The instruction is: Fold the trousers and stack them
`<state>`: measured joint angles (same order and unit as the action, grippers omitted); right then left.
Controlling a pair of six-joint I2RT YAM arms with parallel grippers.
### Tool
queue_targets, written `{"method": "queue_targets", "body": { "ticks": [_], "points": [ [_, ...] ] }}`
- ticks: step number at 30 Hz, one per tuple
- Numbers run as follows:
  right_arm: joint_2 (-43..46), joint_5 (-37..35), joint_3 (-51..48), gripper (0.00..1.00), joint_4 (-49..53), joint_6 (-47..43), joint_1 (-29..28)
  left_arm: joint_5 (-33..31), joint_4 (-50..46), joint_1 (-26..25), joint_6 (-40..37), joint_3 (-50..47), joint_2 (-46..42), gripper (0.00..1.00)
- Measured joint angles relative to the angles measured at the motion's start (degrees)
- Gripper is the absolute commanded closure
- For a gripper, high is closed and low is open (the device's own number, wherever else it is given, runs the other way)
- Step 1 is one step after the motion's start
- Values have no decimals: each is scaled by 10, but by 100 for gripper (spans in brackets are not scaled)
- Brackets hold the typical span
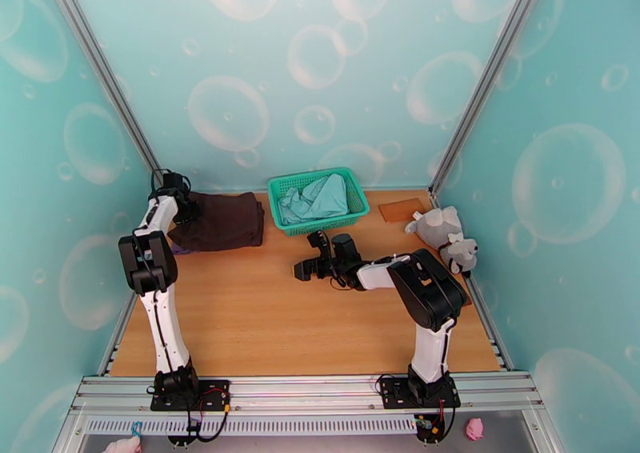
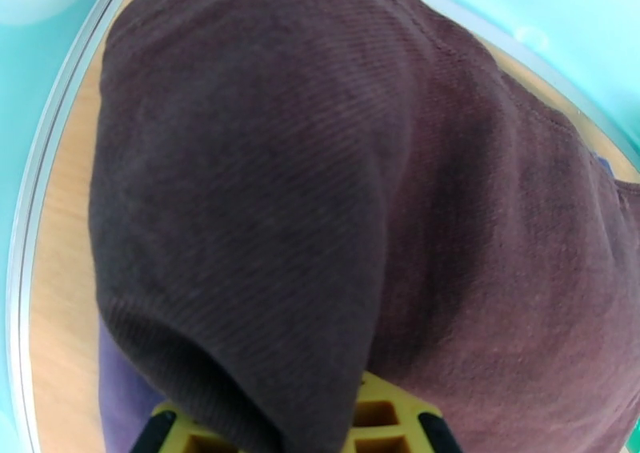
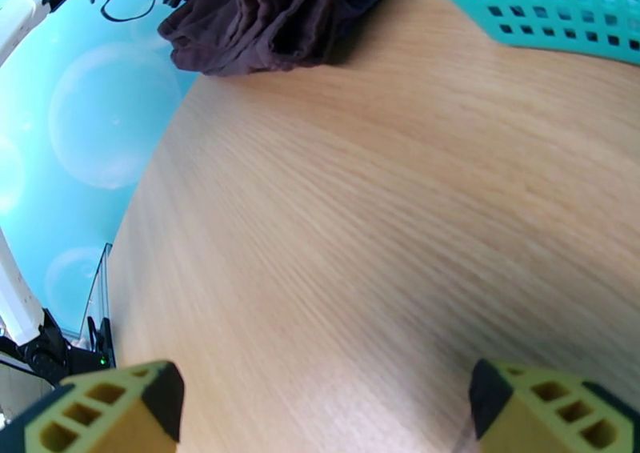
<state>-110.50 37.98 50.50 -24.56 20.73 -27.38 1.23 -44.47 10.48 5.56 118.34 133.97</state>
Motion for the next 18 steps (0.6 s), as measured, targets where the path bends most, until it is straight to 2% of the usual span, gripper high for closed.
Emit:
{"method": "queue_targets", "body": {
  "ticks": [8,9,10,11,13,14,18],
  "points": [
    [-1,-3,0,1,0,-6,-2,0,35,1,27,-68,-100,100],
    [0,-3,0,1,0,-7,-3,0,38,3,33,-70,-111,95],
    [0,-3,0,1,0,-8,-3,0,43,6,37,-71,-120,75],
    [0,-4,0,1,0,-9,-3,-3,50,11,38,-71,-125,49],
    [0,-5,0,0,1,-10,-4,-20,68,21,44,-72,-125,24],
    [0,-6,0,1,1,-11,-5,-31,81,27,44,-74,-122,2],
    [1,-10,0,1,2,-15,-7,-73,130,42,46,-98,-111,1]
  ]
}}
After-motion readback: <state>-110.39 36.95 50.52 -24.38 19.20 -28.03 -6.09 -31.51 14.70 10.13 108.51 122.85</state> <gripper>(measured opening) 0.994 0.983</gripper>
